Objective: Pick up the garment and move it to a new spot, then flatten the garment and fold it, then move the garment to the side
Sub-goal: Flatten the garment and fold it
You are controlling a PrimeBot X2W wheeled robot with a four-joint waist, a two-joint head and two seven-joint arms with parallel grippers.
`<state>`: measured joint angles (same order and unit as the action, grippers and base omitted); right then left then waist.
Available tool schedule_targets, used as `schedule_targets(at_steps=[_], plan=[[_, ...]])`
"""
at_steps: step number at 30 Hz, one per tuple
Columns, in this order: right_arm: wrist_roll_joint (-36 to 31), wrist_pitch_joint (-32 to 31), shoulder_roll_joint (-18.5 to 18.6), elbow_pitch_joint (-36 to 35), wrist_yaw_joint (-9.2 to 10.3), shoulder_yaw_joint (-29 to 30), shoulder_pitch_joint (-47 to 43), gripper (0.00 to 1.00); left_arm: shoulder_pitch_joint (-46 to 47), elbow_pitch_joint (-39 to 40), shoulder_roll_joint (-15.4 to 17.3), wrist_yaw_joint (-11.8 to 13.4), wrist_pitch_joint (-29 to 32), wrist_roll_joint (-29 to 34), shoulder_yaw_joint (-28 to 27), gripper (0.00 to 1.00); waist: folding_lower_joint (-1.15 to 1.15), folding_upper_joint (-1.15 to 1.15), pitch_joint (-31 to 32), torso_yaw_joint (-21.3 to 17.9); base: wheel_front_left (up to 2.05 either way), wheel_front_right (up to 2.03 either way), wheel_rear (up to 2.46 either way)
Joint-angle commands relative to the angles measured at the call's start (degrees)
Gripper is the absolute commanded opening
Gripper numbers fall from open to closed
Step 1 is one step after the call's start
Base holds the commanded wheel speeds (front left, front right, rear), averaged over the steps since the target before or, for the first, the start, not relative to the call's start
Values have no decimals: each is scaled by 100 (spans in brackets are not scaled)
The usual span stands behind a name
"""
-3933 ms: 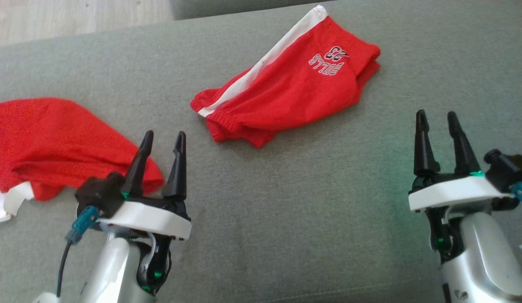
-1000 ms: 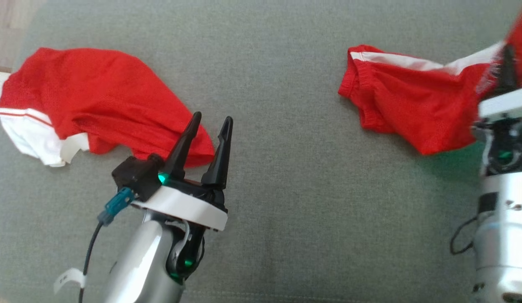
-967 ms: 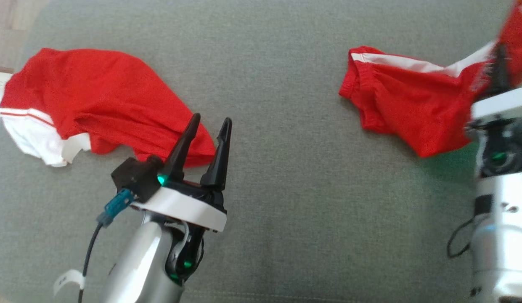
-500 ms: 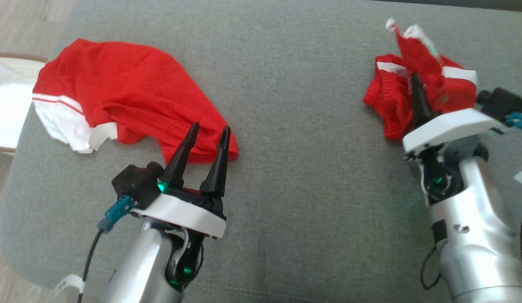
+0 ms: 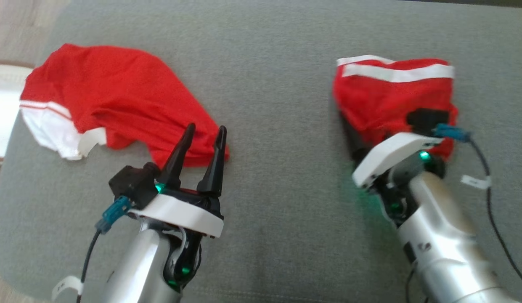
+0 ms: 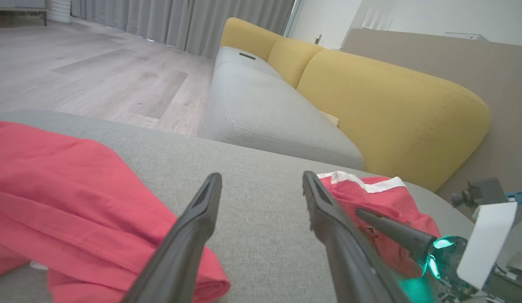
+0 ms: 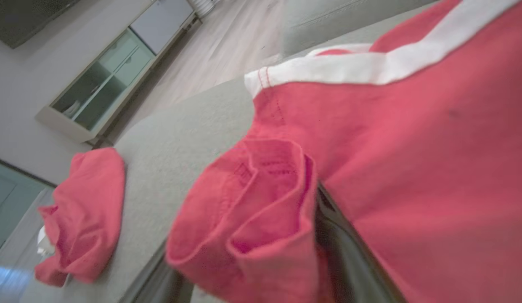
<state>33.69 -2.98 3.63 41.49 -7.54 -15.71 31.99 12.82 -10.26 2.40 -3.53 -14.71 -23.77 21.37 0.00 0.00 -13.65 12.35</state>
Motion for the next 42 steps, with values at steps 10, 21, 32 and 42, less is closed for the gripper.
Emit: schedule_targets(at_steps=[10,21,32,42], plan=[[938,-113,-74,-1116,5,-1109,-495,100,-10,198,48,-21,-29,157,-477,100,0,0,351,-632,0,0,0],[144,734,268,-2382,5,462,-1038,100,-13,558,48,-28,-29,174,-722,100,0,0,538,-958,0,0,0],[-1450,1320,24,-2958,5,1525,-1668,100,-78,733,48,-37,-29,177,-691,100,0,0,469,-1110,0,0,0],[-2068,1390,-70,-2972,5,1243,-1233,0,92,701,48,-97,-29,166,-492,100,0,0,48,-737,0,0,0]])
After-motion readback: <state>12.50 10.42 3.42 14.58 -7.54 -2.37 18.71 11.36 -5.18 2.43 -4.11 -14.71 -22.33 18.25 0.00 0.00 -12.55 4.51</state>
